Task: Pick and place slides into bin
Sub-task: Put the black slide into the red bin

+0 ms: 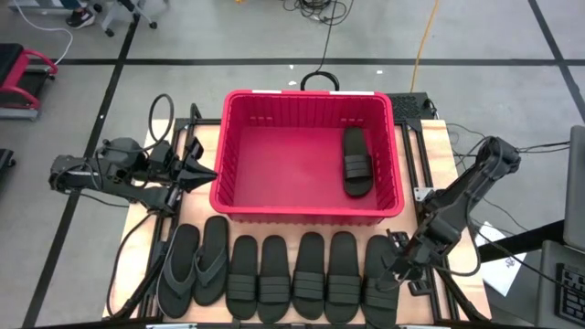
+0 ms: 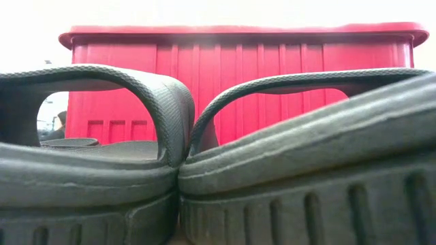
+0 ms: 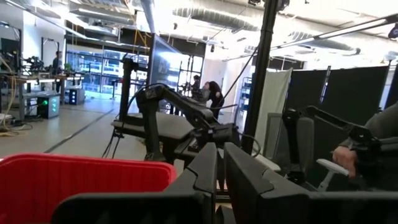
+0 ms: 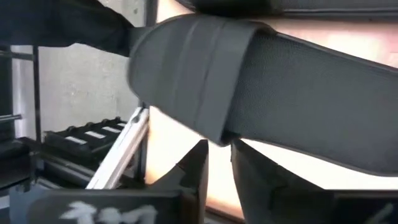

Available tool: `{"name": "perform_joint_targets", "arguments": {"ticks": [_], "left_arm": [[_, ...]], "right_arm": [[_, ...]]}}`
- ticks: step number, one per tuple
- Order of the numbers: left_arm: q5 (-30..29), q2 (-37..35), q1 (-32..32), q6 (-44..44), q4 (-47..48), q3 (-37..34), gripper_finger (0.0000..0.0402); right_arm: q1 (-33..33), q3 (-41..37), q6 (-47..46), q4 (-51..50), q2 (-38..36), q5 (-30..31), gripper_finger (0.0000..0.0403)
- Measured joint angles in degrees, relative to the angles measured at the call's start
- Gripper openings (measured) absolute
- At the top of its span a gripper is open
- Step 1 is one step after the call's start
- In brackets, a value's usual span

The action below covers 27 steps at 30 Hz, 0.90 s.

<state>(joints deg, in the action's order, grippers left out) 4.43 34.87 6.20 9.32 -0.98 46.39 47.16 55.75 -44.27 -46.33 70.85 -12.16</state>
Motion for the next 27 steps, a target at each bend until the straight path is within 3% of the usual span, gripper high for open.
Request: {"name": "perform_joint_targets", "arguments": {"ticks": [9, 14, 19, 27], "left_arm": [[-0.02, 0.0, 0.0, -0.34, -0.01, 0.0, 0.0033], [-0.04, 0.0, 0.0, -1.32, -0.01, 0.0, 0.0033], [-0.04, 0.0, 0.0, -1.06, -0.03, 0.0, 0.0033], [0.0, -0.02, 0.0, 0.04, 0.46, 0.0, 0.0033]], "right_arm": [[-1.21, -7.25, -0.18, 14.83, -0.03, -1.59, 0.0158], [-2.47, -11.01, -1.08, 17.95, -0.03, -1.63, 0.0194], [-2.93, -15.75, -2.8, 26.75, -0.02, -1.65, 0.0207], [-2.85, -24.33, -10.55, 48.94, -0.02, -1.63, 0.0198]]}}
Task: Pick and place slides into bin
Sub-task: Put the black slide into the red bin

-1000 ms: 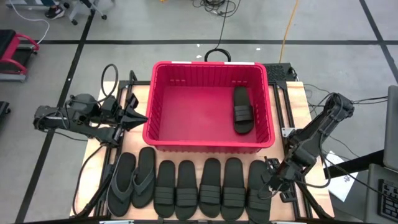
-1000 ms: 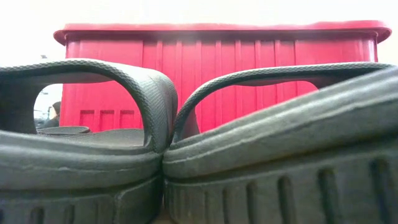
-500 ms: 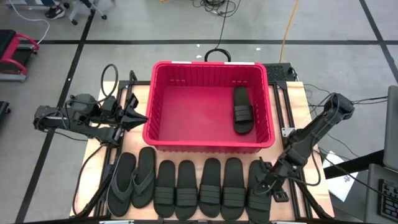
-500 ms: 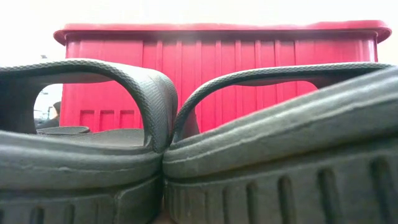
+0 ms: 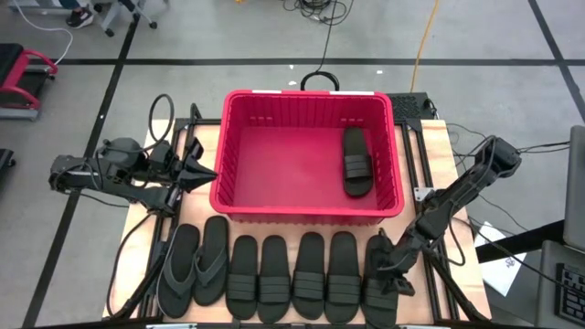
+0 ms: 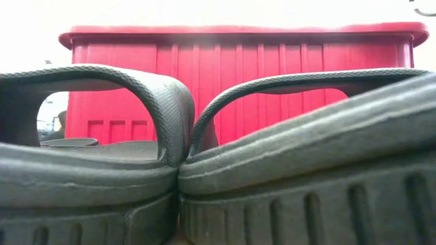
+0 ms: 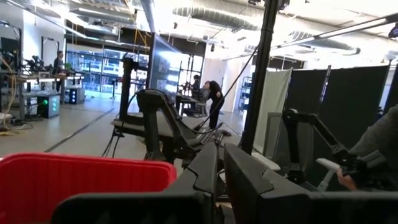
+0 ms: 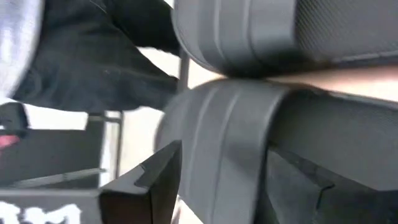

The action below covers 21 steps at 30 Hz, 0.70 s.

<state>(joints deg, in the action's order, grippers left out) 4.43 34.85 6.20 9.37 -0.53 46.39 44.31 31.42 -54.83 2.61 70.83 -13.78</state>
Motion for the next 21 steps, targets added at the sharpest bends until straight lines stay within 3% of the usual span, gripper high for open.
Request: {"name": "perform_joint_targets", "arguments": {"ticks": [12, 17, 21], "left_arm": [[0.04, -0.02, 0.0, -0.14, 2.37, -0.04, 0.0033], [0.02, -0.02, 0.0, -0.67, 2.46, -0.04, 0.0033], [0.02, -0.02, 0.0, -1.86, 2.53, -0.04, 0.0033]], "right_arm": [[0.0, -1.49, 1.58, 0.78, 0.19, -1.39, 0.0153], [0.01, -1.46, 1.18, -0.72, 1.75, -1.75, 0.0114], [-0.04, -1.44, 1.31, 0.68, 3.04, -4.52, 0.0054]]}}
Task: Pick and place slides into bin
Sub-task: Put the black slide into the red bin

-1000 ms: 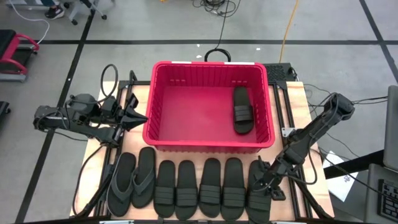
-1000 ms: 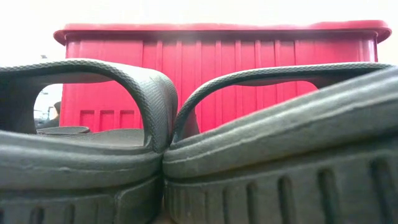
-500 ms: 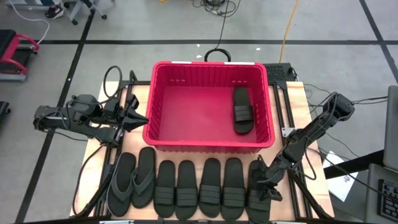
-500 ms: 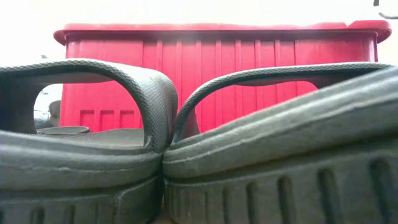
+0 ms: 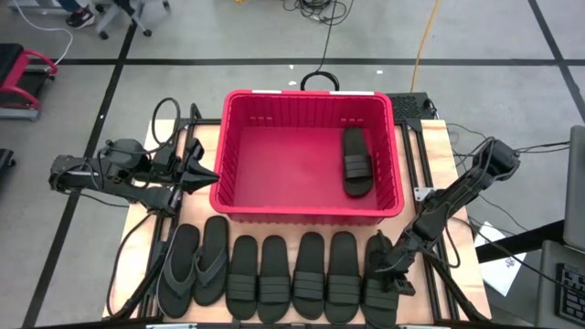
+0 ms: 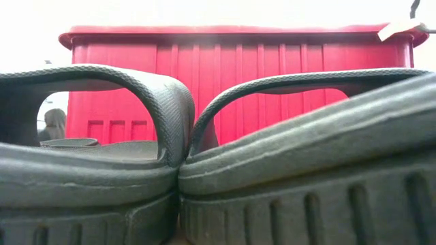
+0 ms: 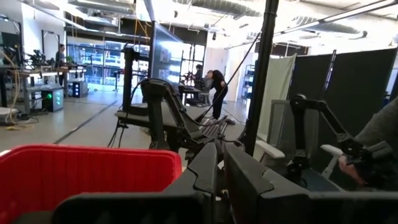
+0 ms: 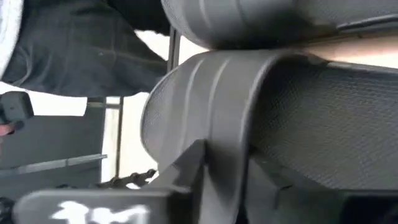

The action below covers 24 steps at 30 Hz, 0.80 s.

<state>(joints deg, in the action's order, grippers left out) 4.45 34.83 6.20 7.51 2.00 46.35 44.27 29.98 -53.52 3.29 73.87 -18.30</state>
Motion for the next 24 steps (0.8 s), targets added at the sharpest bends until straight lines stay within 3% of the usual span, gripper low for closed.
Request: {"name": "perform_joint_targets", "arguments": {"ticks": [3, 16, 24], "left_arm": [[0.0, 0.02, 0.0, -0.21, 0.0, 0.0, 0.0033], [0.0, 0.02, 0.0, -0.31, 0.0, 0.0, 0.0033], [0.0, 0.02, 0.0, -0.28, -0.02, 0.0, 0.0033]], "right_arm": [[0.0, 0.02, -0.05, 1.23, -0.44, -1.4, 0.0011], [0.09, 4.03, -2.89, 2.28, -7.77, -3.22, 0.0004], [0.72, 8.92, -3.25, 2.27, -7.08, -7.7, 0.0003]]}}
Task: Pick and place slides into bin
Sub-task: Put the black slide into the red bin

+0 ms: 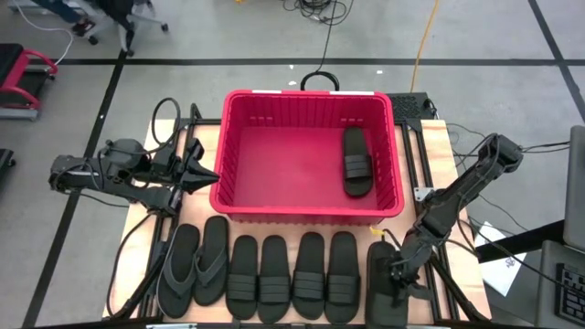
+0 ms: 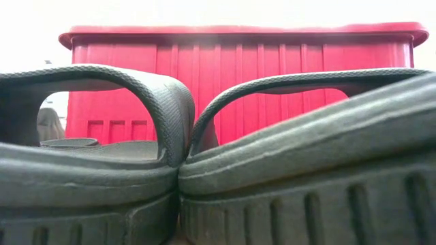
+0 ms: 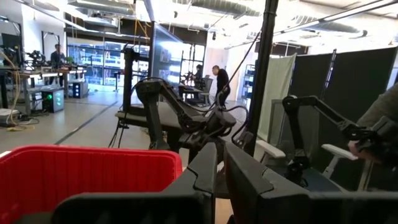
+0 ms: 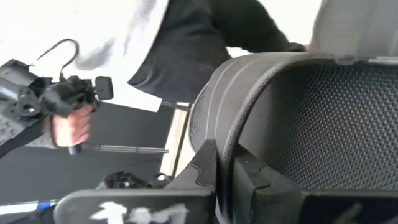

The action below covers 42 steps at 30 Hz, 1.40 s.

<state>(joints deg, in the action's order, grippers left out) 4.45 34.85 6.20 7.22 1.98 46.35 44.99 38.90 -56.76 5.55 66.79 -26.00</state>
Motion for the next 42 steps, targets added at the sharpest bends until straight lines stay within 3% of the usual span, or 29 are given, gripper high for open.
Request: {"name": "perform_joint_targets", "arguments": {"ticks": [12, 15, 18, 23, 28, 31, 36, 42], "left_arm": [[0.06, -0.02, 0.0, -0.75, 0.01, 0.0, 0.0033], [0.07, -0.02, 0.0, -1.42, 0.0, 0.0, 0.0033], [0.09, -0.02, 0.0, -2.69, 0.02, 0.0, 0.0033], [0.13, -0.02, 0.0, -4.17, 0.02, 0.0, 0.0033], [0.13, -0.02, 0.0, -4.15, 0.02, 0.0, 0.0033], [0.12, 0.0, 0.0, -4.11, 0.02, 0.0, 0.0033], [0.01, 0.0, 0.0, -3.74, 0.02, 0.0, 0.0033], [-2.83, 0.0, 0.0, -2.1, 0.0, 0.0, 0.0033]], "right_arm": [[5.76, 8.08, -3.69, -2.4, 2.82, 0.16, 0.0003], [6.19, 14.15, 0.71, -12.19, 3.97, -0.21, 0.0003], [5.91, 21.45, 7.48, -29.79, 4.21, 3.43, 0.0003], [1.74, 33.52, 15.89, -51.63, 3.99, 13.39, 0.0003], [-3.71, 45.69, 25.47, -62.29, 3.96, 21.86, 0.0003], [-7.11, 51.66, 29.48, -66.15, 3.78, 24.83, 0.0003], [-13.07, 58.76, 34.3, -67.57, 2.13, 24.55, 0.0006], [-15.57, 66.25, 45.82, -68.43, -2.39, 25.8, 0.0003]]}}
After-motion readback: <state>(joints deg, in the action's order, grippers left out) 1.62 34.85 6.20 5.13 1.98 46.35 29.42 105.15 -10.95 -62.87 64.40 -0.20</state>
